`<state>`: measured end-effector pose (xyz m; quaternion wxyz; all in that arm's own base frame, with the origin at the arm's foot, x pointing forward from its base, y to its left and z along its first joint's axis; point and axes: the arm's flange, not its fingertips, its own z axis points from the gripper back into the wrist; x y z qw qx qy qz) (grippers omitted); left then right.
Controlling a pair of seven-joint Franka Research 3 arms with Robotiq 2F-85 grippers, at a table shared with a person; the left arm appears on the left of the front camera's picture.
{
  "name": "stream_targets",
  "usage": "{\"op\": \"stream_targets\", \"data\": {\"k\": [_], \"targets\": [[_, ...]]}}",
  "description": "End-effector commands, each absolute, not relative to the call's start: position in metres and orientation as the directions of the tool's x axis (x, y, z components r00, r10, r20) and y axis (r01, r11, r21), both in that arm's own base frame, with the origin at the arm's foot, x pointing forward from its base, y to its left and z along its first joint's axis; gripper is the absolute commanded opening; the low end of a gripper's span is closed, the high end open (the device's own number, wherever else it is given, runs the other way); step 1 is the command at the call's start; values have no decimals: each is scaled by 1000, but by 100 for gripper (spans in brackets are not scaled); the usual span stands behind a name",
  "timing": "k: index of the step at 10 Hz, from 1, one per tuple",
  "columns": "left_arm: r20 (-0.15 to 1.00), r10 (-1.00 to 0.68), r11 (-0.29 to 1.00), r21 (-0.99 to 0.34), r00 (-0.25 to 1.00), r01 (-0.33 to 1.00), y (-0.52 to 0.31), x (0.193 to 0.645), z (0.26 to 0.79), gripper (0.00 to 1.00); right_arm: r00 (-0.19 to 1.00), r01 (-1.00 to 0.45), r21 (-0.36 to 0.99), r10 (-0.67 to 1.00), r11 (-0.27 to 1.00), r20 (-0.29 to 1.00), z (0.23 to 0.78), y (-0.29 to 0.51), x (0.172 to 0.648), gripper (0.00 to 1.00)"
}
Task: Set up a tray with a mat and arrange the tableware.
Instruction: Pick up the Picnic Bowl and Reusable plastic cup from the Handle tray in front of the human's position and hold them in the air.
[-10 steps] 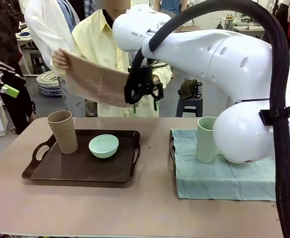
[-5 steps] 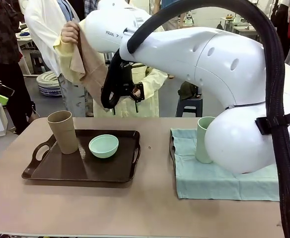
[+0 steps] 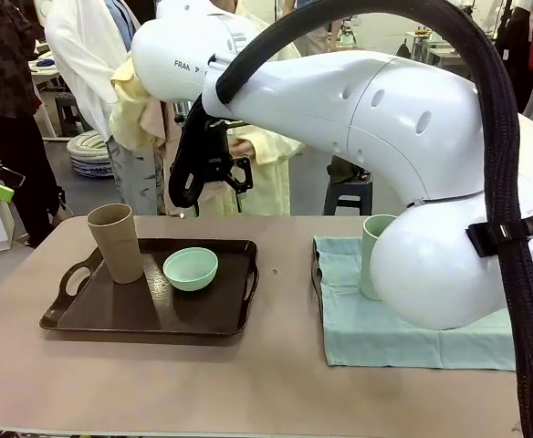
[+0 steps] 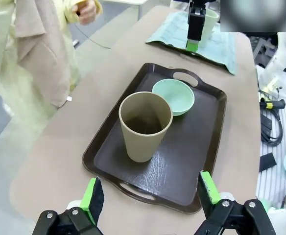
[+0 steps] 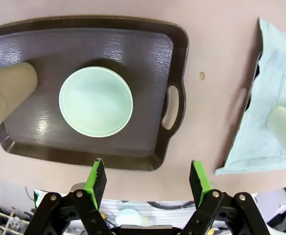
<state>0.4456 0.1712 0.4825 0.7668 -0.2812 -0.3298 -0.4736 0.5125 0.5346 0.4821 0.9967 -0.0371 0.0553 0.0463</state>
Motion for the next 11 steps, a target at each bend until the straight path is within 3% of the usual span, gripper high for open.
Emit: {"op": "stream_targets", "data": {"k": [1,2,3,7,9,11], "targets": [[783,-545,374,-93,300,923,170,449,478,100,992,-67,-28,64,997,-107,404,420,396,89],[777,-578,360,-31,250,932,165,447,480,100,991,-110,35,112,993,-77,398,420,407,89],[771,-543,390,-119,332,913,171,446,481,100,989,-91,-69,83,993,-120,477,537,512,89],[770,-553,381,-105,317,919,169,447,480,100,989,-92,-53,86,994,-119,472,538,516,89],[750,-535,471,-119,390,874,157,455,466,100,994,-77,-55,72,995,-82,456,538,520,89],[751,-553,474,-72,360,878,152,459,451,100,996,-69,-38,67,997,-59,444,530,514,89]]}}
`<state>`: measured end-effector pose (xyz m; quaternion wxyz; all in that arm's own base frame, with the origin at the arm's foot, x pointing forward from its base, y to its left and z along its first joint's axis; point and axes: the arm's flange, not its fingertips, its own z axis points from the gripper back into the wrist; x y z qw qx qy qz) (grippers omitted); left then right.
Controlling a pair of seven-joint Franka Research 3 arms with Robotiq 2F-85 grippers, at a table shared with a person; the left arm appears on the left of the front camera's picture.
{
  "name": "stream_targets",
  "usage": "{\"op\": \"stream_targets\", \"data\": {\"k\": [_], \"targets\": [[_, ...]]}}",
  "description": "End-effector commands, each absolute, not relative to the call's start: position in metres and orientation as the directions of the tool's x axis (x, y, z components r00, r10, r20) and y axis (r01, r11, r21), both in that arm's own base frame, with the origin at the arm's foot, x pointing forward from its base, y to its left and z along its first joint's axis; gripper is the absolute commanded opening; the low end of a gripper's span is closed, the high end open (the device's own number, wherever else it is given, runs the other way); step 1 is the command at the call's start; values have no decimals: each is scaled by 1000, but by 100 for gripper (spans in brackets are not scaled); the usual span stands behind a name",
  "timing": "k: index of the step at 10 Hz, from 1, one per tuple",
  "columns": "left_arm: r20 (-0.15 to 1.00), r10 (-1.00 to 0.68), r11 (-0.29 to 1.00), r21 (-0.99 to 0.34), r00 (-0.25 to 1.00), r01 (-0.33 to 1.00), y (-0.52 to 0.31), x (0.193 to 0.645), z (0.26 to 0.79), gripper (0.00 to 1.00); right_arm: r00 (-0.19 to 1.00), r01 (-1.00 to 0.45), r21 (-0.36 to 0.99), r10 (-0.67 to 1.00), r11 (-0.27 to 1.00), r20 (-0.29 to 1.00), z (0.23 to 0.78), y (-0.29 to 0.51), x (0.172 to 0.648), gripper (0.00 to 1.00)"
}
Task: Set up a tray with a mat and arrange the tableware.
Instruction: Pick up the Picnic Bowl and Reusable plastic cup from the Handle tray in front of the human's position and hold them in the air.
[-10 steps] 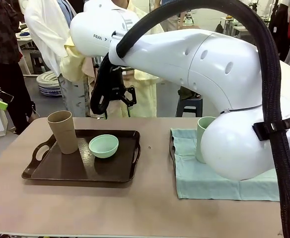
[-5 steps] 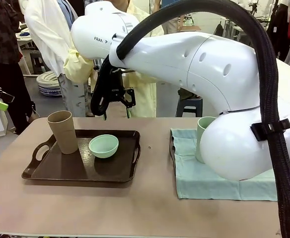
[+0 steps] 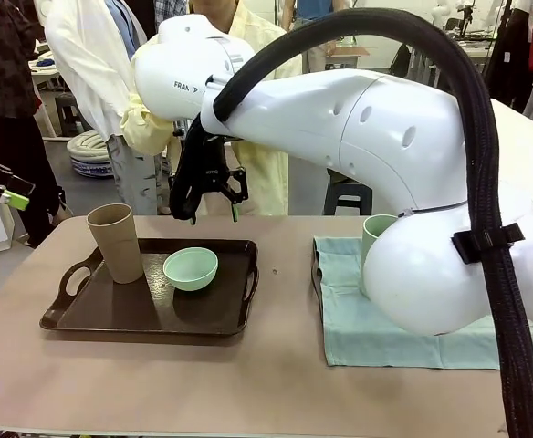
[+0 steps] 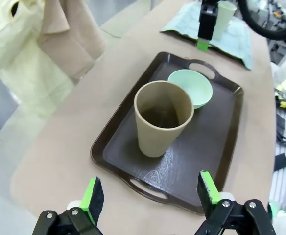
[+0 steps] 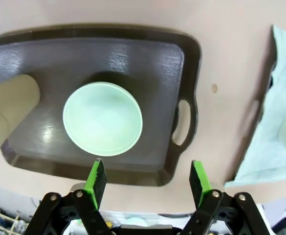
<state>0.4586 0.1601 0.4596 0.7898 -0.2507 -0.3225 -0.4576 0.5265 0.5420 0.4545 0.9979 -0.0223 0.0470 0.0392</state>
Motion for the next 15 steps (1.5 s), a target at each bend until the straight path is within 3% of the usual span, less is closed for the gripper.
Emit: {"op": "stream_targets", "data": {"k": [1,6,8,9,10,15], "targets": [[757,-575,428,-44,310,903,152,462,445,100,995,-82,-34,80,996,-62,439,529,514,89],[824,-560,-14,95,-86,995,142,473,404,100,990,-94,-12,92,996,-108,411,528,524,89],[799,-597,-7,82,-70,997,118,488,403,100,991,-57,-2,56,998,-122,404,521,530,89],[797,-601,151,30,68,988,122,491,413,100,991,-79,-43,73,996,-110,417,543,540,89],[811,-579,-9,88,-77,996,116,477,398,100,991,-79,-43,73,996,-110,417,543,540,89],[843,-536,70,9,30,997,128,502,384,100,989,-125,48,128,991,-66,393,540,540,89]]}}
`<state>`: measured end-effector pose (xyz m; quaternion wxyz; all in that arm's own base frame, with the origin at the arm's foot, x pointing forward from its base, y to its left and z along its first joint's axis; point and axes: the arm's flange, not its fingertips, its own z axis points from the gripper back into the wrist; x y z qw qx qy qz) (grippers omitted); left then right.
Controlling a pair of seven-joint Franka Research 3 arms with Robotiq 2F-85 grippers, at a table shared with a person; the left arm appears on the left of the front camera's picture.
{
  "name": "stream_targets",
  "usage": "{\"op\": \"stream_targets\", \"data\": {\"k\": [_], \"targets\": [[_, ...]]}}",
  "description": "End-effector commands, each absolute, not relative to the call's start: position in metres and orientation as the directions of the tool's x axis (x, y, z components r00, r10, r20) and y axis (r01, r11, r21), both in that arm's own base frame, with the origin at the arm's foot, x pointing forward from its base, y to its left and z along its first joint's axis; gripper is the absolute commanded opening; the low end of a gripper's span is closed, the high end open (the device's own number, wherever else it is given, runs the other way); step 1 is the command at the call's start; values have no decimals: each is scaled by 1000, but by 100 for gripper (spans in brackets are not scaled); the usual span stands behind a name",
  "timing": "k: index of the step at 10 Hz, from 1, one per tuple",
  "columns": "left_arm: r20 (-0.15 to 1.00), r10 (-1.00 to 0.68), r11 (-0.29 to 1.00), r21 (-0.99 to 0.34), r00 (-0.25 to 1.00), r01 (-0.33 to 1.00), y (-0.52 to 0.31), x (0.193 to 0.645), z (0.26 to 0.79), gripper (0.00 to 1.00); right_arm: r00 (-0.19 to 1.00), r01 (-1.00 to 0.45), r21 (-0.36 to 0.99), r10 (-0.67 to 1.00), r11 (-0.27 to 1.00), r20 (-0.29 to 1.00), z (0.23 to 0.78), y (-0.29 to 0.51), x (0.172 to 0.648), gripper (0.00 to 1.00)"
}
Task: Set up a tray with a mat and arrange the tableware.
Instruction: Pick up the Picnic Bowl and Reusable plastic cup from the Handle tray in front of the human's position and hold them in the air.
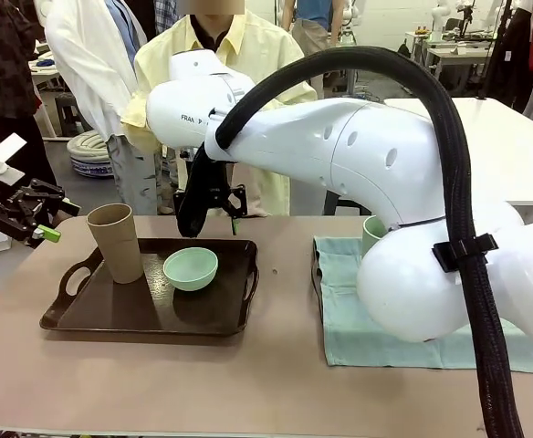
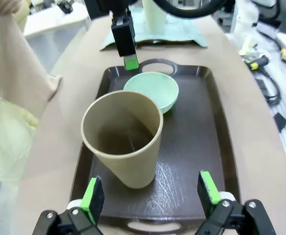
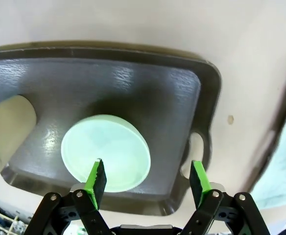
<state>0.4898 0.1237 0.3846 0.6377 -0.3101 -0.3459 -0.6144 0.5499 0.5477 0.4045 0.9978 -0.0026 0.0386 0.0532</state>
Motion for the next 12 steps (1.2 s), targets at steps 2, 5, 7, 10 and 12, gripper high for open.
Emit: {"op": "stream_targets", "data": {"k": [2,5,7,10,12], "targets": [[849,-524,90,-14,60,996,125,512,377,100,991,-126,49,129,991,-43,388,542,528,89],[861,-500,123,-35,92,992,129,518,373,100,980,-124,17,125,992,-153,376,550,513,89],[862,-497,134,-33,96,990,131,519,373,100,972,-110,-31,101,993,-214,364,550,476,89],[870,-485,122,-29,85,992,127,521,369,100,978,-43,-41,34,998,-206,353,536,438,89],[875,-481,103,-5,54,995,125,521,369,100,979,-18,-46,8,999,-202,347,531,447,89]]}}
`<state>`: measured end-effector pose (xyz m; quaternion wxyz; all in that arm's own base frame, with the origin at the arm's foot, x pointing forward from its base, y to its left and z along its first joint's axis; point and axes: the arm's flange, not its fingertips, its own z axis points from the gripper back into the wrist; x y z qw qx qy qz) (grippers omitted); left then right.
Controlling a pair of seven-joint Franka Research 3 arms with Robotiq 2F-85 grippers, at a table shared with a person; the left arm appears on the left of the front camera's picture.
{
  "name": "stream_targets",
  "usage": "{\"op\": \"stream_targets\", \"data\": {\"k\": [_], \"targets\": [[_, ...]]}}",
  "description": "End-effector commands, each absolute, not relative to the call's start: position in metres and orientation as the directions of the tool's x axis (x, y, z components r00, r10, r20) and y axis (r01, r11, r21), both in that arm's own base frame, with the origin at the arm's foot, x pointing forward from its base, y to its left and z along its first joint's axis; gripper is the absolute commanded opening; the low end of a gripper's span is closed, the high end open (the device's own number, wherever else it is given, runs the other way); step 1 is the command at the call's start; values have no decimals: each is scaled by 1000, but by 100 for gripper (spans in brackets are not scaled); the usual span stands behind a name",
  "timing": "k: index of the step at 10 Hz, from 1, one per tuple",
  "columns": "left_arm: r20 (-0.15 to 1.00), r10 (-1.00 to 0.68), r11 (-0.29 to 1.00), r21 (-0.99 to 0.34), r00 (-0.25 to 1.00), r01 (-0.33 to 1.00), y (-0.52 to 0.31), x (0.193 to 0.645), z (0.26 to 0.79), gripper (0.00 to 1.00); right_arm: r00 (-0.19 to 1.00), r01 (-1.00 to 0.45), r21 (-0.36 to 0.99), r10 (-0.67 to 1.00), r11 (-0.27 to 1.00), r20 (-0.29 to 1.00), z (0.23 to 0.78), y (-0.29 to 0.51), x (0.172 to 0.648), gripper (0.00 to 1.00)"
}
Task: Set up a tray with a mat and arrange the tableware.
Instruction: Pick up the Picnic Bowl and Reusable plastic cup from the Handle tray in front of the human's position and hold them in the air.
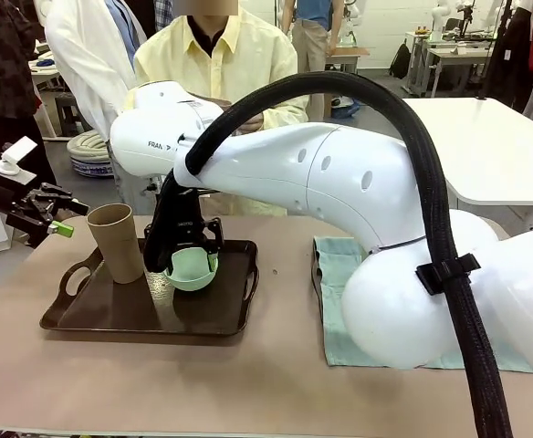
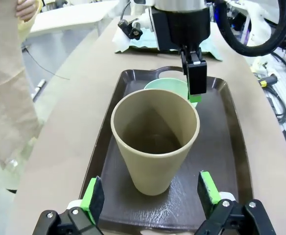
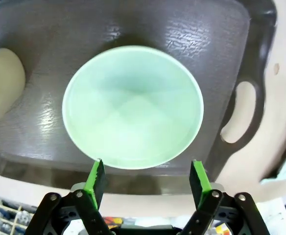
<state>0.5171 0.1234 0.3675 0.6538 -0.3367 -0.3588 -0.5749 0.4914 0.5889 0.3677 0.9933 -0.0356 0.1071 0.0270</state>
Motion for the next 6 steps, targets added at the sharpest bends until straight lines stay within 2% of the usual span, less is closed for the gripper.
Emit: {"op": "stream_targets", "data": {"k": [1,6], "targets": [[875,-481,106,0,51,994,128,519,370,100,980,-3,-52,-7,999,-197,347,528,450,89],[885,-466,76,30,9,997,121,524,366,100,981,53,-39,-59,998,-183,346,510,458,89]]}}
